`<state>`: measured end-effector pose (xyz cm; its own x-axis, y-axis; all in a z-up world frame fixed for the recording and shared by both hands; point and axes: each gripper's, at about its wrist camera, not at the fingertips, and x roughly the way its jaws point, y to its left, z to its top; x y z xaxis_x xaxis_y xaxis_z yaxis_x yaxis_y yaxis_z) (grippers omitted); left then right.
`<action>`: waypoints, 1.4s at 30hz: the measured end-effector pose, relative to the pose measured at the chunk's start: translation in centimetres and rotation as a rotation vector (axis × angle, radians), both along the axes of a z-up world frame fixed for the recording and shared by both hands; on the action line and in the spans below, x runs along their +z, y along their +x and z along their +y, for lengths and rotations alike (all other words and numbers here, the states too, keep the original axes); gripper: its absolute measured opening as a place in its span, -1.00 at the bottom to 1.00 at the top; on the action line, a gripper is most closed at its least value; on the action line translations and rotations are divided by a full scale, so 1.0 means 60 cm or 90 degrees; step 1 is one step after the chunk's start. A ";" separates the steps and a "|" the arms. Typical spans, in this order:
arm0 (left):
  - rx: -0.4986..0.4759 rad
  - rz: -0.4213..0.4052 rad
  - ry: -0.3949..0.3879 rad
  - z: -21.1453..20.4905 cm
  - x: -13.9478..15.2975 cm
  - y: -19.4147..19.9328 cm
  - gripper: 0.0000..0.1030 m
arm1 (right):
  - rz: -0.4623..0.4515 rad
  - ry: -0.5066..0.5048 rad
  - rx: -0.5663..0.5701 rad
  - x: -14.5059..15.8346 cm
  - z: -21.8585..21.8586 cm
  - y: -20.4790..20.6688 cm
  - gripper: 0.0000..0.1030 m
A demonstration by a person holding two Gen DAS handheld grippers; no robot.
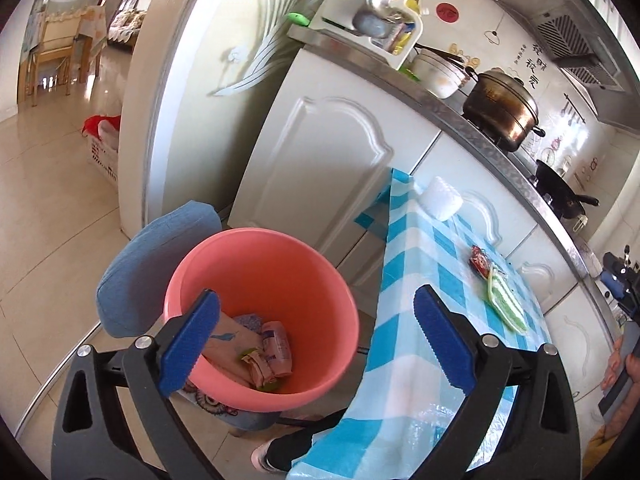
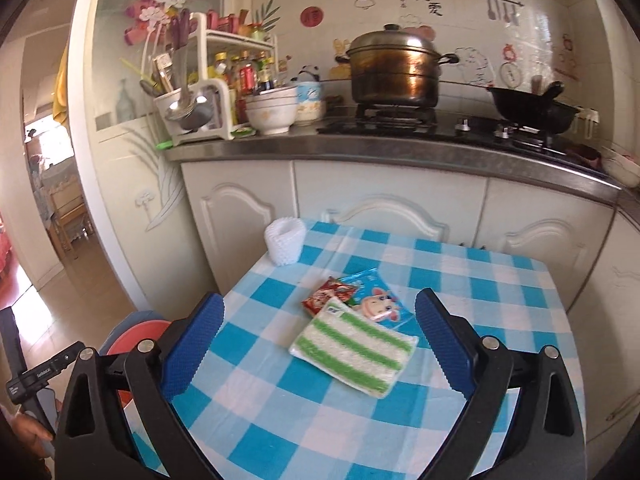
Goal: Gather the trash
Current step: 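Move both open grippers back over the table, then grasp the white foam net with the left gripper while the right gripper approaches the sponge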
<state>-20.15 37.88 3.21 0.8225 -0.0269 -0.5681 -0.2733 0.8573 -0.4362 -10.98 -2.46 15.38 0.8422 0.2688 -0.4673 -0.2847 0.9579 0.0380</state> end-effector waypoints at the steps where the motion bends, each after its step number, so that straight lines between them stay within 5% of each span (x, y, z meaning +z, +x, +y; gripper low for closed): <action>1: -0.005 0.000 0.003 -0.006 0.003 0.000 0.90 | -0.005 0.003 -0.008 0.006 -0.011 -0.008 0.87; 6: -0.053 0.008 0.026 -0.037 0.015 0.000 0.92 | -0.043 0.003 -0.046 0.022 -0.051 -0.053 0.91; 17: -0.113 -0.014 0.056 -0.110 0.055 -0.013 0.92 | -0.061 -0.108 -0.138 0.012 -0.085 -0.092 0.91; 25: -0.120 -0.025 0.076 -0.146 0.096 0.020 0.92 | -0.027 -0.077 -0.109 -0.011 -0.130 -0.068 0.91; 31: -0.156 -0.020 0.112 -0.178 0.111 0.105 0.92 | 0.048 0.008 -0.026 -0.050 -0.147 -0.011 0.91; 37: -0.216 -0.031 0.150 -0.221 0.111 0.230 0.92 | 0.088 -0.007 0.003 -0.088 -0.130 0.049 0.91; 42: -0.244 -0.020 0.164 -0.256 0.097 0.348 0.92 | 0.126 0.042 0.050 -0.102 -0.116 0.116 0.91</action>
<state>0.72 22.53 9.01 0.7972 -0.1939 -0.5717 0.0948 0.9755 -0.1986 -4.02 -9.45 9.24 0.7108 0.3659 -0.6007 -0.3390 0.9265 0.1632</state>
